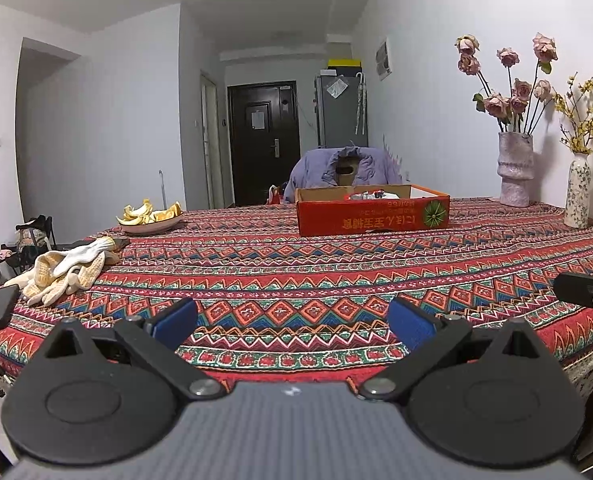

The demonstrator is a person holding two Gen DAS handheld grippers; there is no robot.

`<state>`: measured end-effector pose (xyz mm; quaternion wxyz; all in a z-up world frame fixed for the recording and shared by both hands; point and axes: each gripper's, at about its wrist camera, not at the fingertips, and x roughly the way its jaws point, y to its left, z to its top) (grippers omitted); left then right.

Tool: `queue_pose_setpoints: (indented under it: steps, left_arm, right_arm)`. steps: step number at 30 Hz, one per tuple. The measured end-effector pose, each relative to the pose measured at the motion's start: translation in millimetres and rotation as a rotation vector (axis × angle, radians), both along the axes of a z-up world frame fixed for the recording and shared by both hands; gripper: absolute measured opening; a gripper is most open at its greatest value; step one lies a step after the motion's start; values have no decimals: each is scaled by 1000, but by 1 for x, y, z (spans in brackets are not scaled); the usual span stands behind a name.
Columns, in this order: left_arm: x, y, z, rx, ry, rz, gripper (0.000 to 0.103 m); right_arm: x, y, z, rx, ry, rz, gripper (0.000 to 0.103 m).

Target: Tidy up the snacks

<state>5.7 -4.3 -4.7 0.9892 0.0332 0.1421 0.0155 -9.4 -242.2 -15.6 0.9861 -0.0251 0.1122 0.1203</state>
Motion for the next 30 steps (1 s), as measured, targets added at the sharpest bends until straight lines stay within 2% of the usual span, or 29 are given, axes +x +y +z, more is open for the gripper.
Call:
queue_pose_setpoints:
  steps: [30]
  left_arm:
    - [-1, 0, 0, 5, -7, 2, 103]
  right_arm:
    - [0, -2, 0, 17, -11, -9, 103]
